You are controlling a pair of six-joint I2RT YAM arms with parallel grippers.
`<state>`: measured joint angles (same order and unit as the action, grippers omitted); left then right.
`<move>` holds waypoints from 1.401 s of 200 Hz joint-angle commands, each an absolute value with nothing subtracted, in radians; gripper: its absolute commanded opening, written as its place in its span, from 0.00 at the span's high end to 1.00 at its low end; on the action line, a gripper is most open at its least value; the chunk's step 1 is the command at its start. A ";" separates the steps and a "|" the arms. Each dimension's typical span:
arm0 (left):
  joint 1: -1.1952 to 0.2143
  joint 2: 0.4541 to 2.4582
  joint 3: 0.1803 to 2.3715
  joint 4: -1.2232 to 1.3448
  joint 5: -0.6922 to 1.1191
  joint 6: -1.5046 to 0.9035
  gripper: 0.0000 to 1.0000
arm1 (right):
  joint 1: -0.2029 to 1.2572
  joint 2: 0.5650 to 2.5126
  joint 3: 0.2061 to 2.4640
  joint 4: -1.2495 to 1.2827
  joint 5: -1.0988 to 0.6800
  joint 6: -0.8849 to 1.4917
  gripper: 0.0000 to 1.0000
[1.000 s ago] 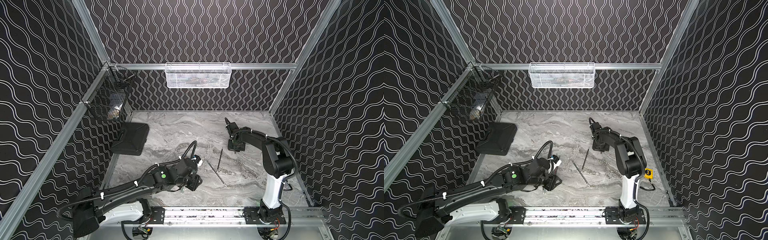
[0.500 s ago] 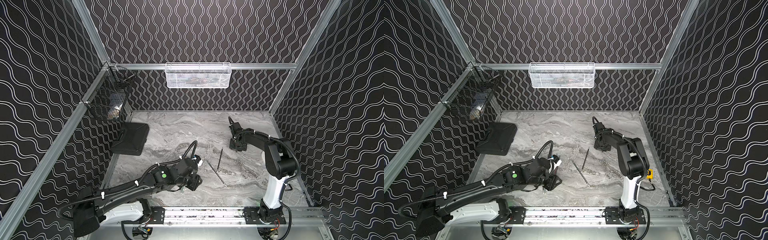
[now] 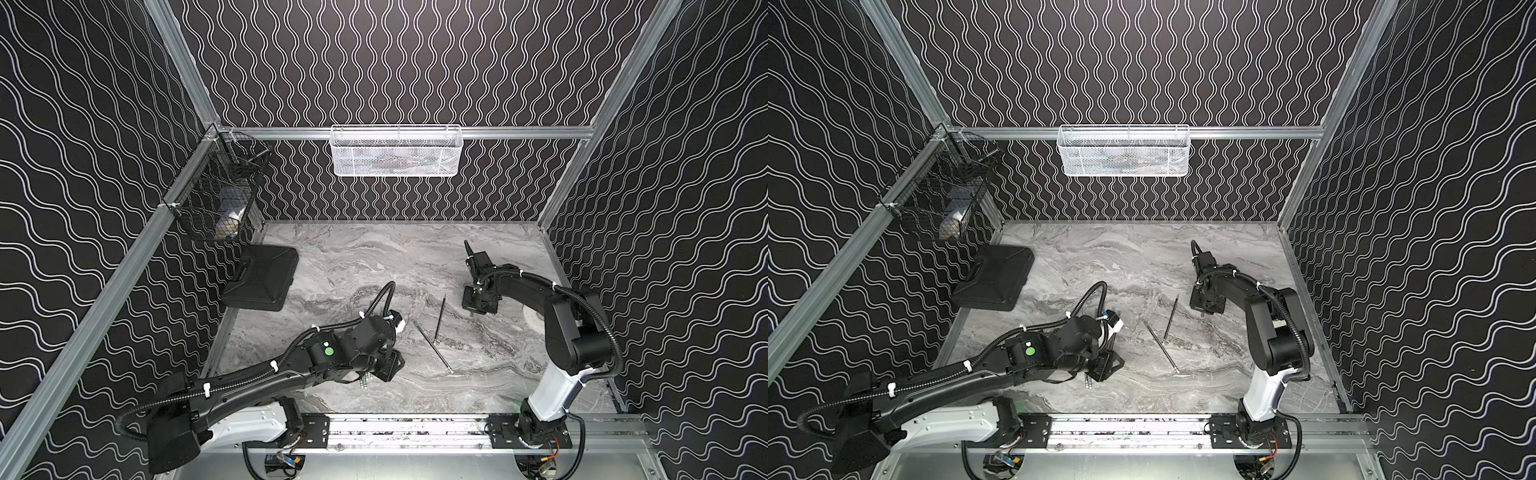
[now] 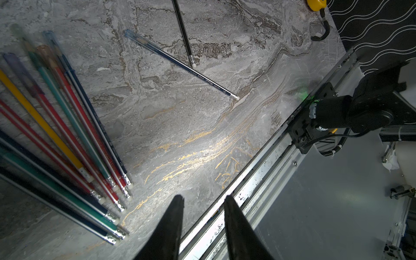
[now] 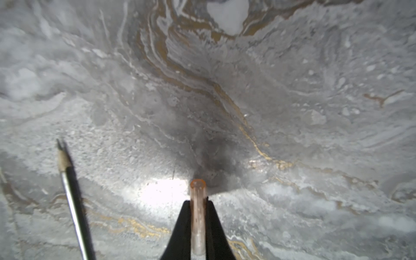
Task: Remove the protective cover of the pencils
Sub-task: Move the protective sleeve to the center of the board, then pick up the pencil from the center of the board.
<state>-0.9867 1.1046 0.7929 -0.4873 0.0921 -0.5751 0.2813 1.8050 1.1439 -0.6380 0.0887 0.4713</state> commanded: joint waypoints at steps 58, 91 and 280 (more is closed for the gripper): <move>-0.986 1.106 0.802 -0.467 0.089 -0.583 0.65 | 0.282 1.813 1.140 -0.651 0.095 0.484 0.79; -0.986 1.101 0.799 -0.472 0.086 -0.584 0.65 | 0.282 1.804 1.140 -0.653 0.092 0.483 0.78; -0.986 1.041 0.772 -0.460 0.034 -0.614 0.60 | 0.878 1.505 0.853 -0.596 0.107 0.590 0.66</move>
<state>-0.9867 1.0580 0.7666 -0.4572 0.0525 -0.6052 0.8532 1.4769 0.8513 -0.5995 0.0410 0.5522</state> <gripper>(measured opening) 0.408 0.337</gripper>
